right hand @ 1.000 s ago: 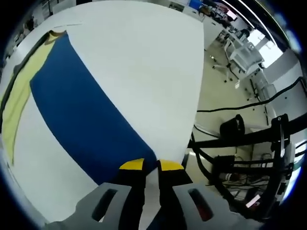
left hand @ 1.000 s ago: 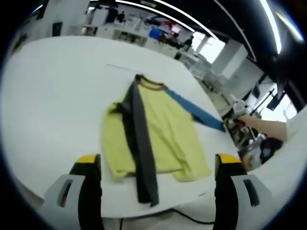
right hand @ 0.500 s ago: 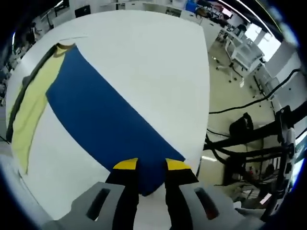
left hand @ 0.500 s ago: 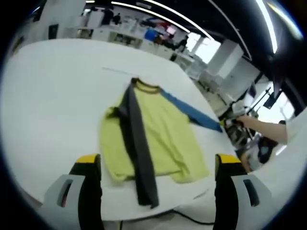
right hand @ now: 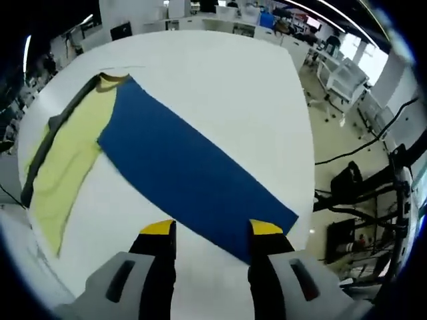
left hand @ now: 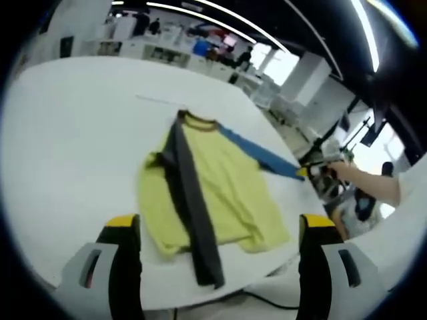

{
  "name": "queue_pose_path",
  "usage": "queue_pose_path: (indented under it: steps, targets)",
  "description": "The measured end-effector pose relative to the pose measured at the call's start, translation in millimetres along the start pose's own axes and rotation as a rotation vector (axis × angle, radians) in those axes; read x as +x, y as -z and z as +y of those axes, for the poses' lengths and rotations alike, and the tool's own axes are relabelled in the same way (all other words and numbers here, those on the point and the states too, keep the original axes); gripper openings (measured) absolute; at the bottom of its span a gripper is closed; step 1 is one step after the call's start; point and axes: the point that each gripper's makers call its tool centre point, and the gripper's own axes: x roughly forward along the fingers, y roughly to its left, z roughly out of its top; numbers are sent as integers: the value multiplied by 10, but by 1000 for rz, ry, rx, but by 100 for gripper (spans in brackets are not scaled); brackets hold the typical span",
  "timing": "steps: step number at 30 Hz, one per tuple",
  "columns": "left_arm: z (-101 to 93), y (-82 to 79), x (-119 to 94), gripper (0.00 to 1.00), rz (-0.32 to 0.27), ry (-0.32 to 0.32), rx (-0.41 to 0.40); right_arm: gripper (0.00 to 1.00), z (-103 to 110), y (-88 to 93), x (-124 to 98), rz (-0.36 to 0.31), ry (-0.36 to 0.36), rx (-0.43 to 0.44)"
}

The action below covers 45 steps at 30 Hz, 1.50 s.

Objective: Fold the garment on the visible template until the final outline fits inside the template.

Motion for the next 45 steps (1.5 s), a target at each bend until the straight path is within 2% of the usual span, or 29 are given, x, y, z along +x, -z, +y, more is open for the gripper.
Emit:
queue_pose_path:
  steps: [9, 19, 27, 37, 45]
  targets:
    - [43, -148, 8, 95, -26, 28, 5, 52, 386, -87, -240, -90, -25, 52]
    - [103, -243, -15, 95, -53, 46, -6, 57, 681, -134, -223, -117, -72, 51]
    - [146, -251, -28, 95, -59, 45, -7, 61, 919, -242, -307, -174, -109, 79]
    - [143, -201, -67, 95, -47, 50, 3, 69, 1323, -262, -500, -224, -163, 96]
    - [123, -149, -76, 96, -26, 56, 16, 73, 1522, -239, -624, -246, -194, 91]
